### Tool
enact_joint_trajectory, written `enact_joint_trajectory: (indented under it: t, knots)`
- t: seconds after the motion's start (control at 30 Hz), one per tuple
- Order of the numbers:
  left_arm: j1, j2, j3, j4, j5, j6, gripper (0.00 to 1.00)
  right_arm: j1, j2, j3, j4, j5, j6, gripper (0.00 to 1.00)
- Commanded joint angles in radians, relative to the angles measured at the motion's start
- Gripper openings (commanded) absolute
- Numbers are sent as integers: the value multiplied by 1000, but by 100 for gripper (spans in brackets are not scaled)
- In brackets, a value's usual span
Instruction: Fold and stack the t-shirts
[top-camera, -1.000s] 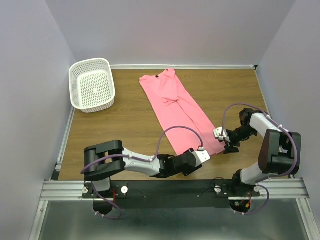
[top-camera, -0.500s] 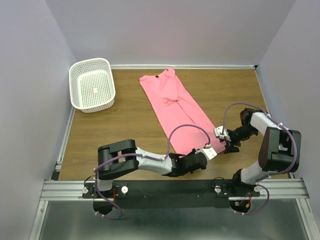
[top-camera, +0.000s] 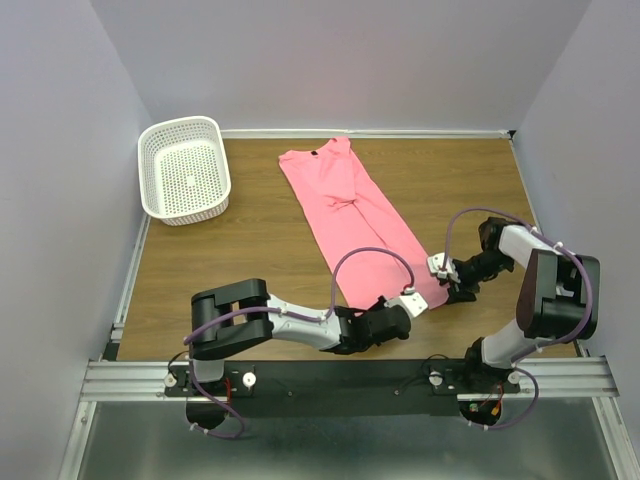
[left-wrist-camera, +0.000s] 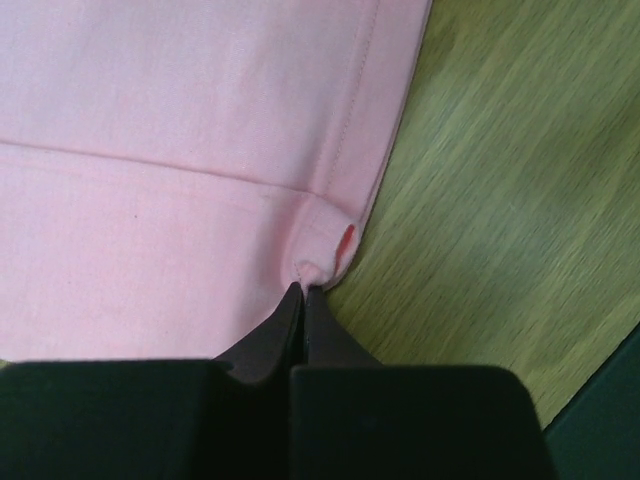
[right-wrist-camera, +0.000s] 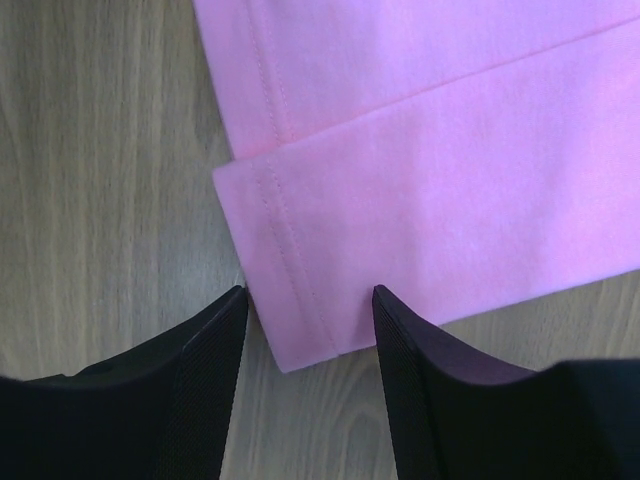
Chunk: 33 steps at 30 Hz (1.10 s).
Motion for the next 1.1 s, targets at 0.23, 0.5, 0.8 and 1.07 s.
enact_joint_trajectory:
  t: [0.23, 0.5, 0.8, 1.07]
  knots:
    - [0, -30, -69, 3, 135, 25, 0, 22, 21, -101, 163, 59, -154, 35]
    - [35, -122, -164, 124, 234, 46, 0, 22, 39, 20, -40, -64, -183, 2]
    - [260, -319, -227, 223, 426, 94, 0, 75, 181, 376, -280, -294, -75, 0]
    - [596, -290, -115, 169, 584, 163, 0, 264, 407, 777, 0, -351, 558, 1]
